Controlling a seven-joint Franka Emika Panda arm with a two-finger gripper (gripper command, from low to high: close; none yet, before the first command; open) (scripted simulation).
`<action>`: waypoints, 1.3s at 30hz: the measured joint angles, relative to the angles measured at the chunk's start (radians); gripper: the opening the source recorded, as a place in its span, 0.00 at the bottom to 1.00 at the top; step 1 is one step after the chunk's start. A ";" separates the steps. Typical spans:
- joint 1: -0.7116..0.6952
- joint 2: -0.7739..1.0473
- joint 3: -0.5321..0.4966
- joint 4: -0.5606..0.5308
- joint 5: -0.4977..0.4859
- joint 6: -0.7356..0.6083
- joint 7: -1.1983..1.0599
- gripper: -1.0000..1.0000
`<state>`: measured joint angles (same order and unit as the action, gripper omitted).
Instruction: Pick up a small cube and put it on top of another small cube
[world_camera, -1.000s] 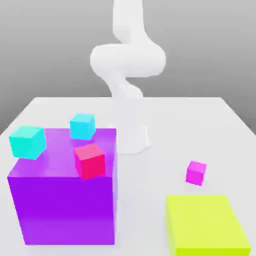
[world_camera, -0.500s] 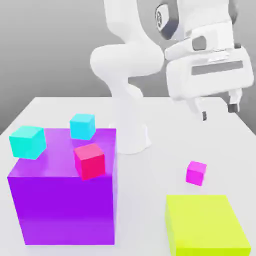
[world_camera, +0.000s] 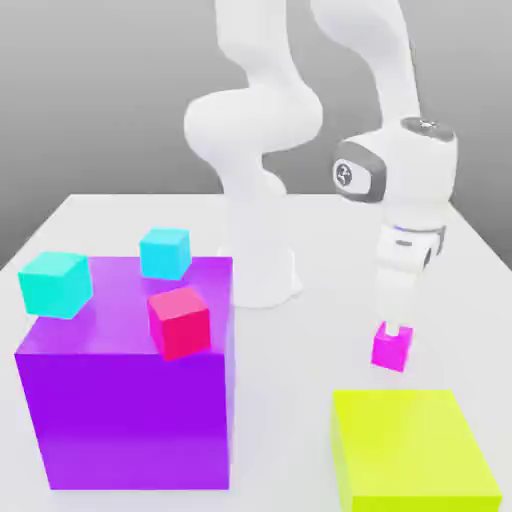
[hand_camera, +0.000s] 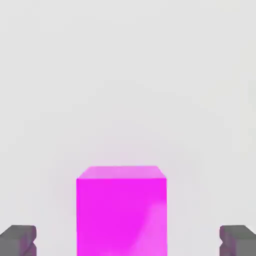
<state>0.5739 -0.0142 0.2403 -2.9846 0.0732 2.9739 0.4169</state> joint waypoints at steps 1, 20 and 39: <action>0.002 0.026 -0.009 0.004 -0.024 0.021 0.015 0.50; 0.120 0.148 -0.152 0.024 -0.115 0.123 0.079 0.00; -0.109 -0.193 -0.338 0.282 -0.123 -0.474 -0.243 0.00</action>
<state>0.4651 -0.2072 -0.0973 -2.7028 -0.0499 2.5004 0.1739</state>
